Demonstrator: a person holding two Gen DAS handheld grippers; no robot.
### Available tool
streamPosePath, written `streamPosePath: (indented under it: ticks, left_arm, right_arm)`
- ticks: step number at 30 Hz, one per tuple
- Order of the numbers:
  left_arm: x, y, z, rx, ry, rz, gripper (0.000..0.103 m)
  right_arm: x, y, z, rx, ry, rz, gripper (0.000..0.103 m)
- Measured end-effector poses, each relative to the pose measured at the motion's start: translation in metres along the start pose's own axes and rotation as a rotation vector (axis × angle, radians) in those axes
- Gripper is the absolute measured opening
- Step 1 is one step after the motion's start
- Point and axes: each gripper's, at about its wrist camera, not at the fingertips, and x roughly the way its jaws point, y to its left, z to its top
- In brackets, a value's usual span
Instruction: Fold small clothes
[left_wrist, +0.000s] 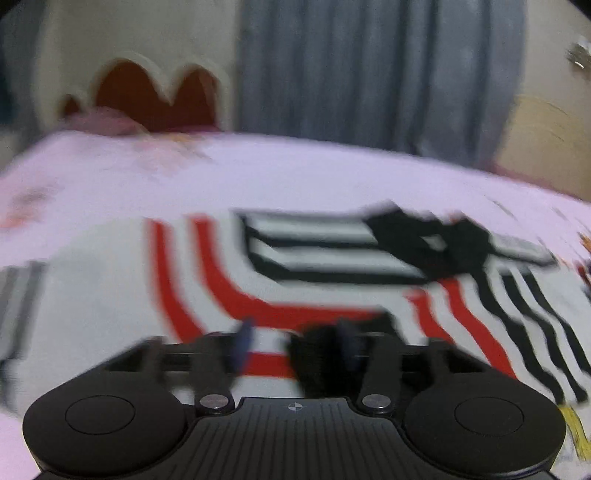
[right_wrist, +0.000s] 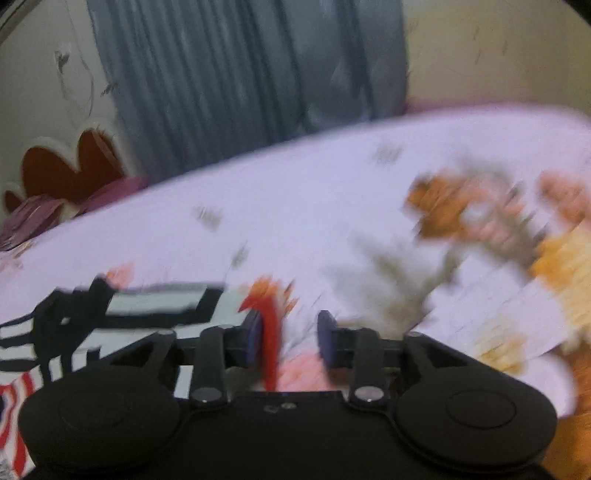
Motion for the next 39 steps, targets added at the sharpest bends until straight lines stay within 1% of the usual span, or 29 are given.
streamPosePath:
  ticks: [1,2,4,6,8,9,10,11,12,13,14,15,16,18,21,22,23,24,25,26,27,29,30,32,33,34,36,38,39]
  left_arm:
    - [-0.007,-0.002,0.004,-0.002,-0.027,-0.002,0.055]
    - [-0.008,-0.010,0.010,-0.004,-0.020,-0.050,0.055]
    - [-0.005,-0.043,0.020,0.030,-0.024,-0.166,0.055]
    - [0.007,-0.079,0.026,0.070,0.015,-0.273,0.055]
    - [0.025,-0.107,0.027,0.081,0.060,-0.332,0.055]
    - [0.034,-0.114,0.024,0.092,0.083,-0.337,0.055]
    - [0.046,-0.119,0.020,0.109,0.118,-0.317,0.055]
    - [0.051,-0.118,0.015,0.132,0.120,-0.301,0.055]
    - [0.049,-0.112,0.013,0.151,0.092,-0.292,0.055]
    - [0.045,-0.105,0.011,0.174,0.085,-0.247,0.055]
    - [0.043,-0.093,0.007,0.188,0.075,-0.210,0.055]
    - [0.042,-0.082,0.005,0.180,0.069,-0.201,0.054]
    - [0.041,-0.071,0.002,0.157,0.069,-0.218,0.054]
    - [0.041,-0.068,0.002,0.165,0.064,-0.217,0.055]
    - [0.041,-0.074,0.006,0.170,0.074,-0.189,0.057]
    - [0.036,-0.076,0.010,0.166,0.076,-0.182,0.057]
    - [0.027,-0.082,0.013,0.175,0.050,-0.183,0.058]
    - [0.018,-0.092,0.014,0.189,0.015,-0.198,0.058]
    - [0.008,-0.096,0.013,0.195,0.004,-0.226,0.058]
    - [0.001,-0.101,0.012,0.200,0.009,-0.261,0.058]
    - [-0.003,-0.110,0.007,0.212,0.023,-0.289,0.058]
    - [-0.003,-0.124,-0.005,0.240,0.058,-0.316,0.058]
    - [0.004,-0.129,-0.013,0.263,0.098,-0.305,0.059]
    - [0.005,-0.124,-0.019,0.254,0.089,-0.303,0.061]
    - [0.002,-0.121,-0.014,0.240,0.103,-0.300,0.061]
    - [-0.003,-0.118,-0.010,0.234,0.100,-0.288,0.061]
    - [-0.016,-0.106,-0.010,0.237,0.053,-0.287,0.061]
    - [-0.008,-0.098,-0.020,0.247,0.112,-0.263,0.061]
    - [-0.005,-0.091,-0.025,0.236,0.111,-0.273,0.061]
  right_arm:
    - [-0.010,0.004,-0.001,-0.008,-0.021,0.013,0.030]
    - [-0.014,0.011,-0.003,-0.029,-0.008,0.057,0.027]
    - [-0.013,0.043,-0.012,-0.140,0.033,0.138,0.027]
    - [-0.007,0.075,-0.022,-0.206,0.071,0.216,0.026]
    - [0.001,0.100,-0.031,-0.233,0.119,0.287,0.029]
    - [0.005,0.107,-0.033,-0.255,0.136,0.302,0.031]
    - [0.008,0.112,-0.037,-0.284,0.153,0.311,0.029]
    - [0.009,0.112,-0.038,-0.312,0.155,0.310,0.026]
    - [0.008,0.106,-0.036,-0.326,0.142,0.297,0.024]
    - [0.008,0.096,-0.030,-0.326,0.117,0.224,0.015]
    - [0.010,0.078,-0.020,-0.287,0.091,0.146,0.010]
    - [0.013,0.056,-0.013,-0.218,0.090,0.080,0.009]
    - [0.017,0.035,-0.008,-0.167,0.099,0.033,0.000]
    - [0.017,0.016,-0.005,-0.129,0.113,0.060,0.000]
    - [0.014,0.033,-0.011,-0.220,0.109,0.028,0.000]
    - [0.012,0.036,-0.012,-0.219,0.108,0.017,0.002]
    - [0.006,0.040,-0.011,-0.218,0.108,0.010,0.008]
    - [-0.005,0.045,-0.012,-0.221,0.092,0.018,0.029]
    - [-0.020,0.052,-0.017,-0.227,0.058,0.035,0.043]
    - [-0.031,0.061,-0.021,-0.237,0.045,0.059,0.043]
    - [-0.039,0.070,-0.030,-0.253,0.068,0.094,0.038]
    - [-0.043,0.082,-0.045,-0.274,0.121,0.130,0.040]
    - [-0.042,0.087,-0.054,-0.309,0.128,0.115,0.040]
    - [-0.046,0.096,-0.068,-0.375,0.086,0.060,0.041]
    - [-0.050,0.096,-0.070,-0.383,0.087,0.038,0.041]
    - [-0.057,0.096,-0.069,-0.385,0.097,0.027,0.038]
    - [-0.078,0.093,-0.069,-0.363,0.084,0.061,0.035]
    - [-0.093,0.096,-0.082,-0.375,0.095,0.090,0.034]
    - [-0.091,0.098,-0.089,-0.386,0.124,0.080,0.033]
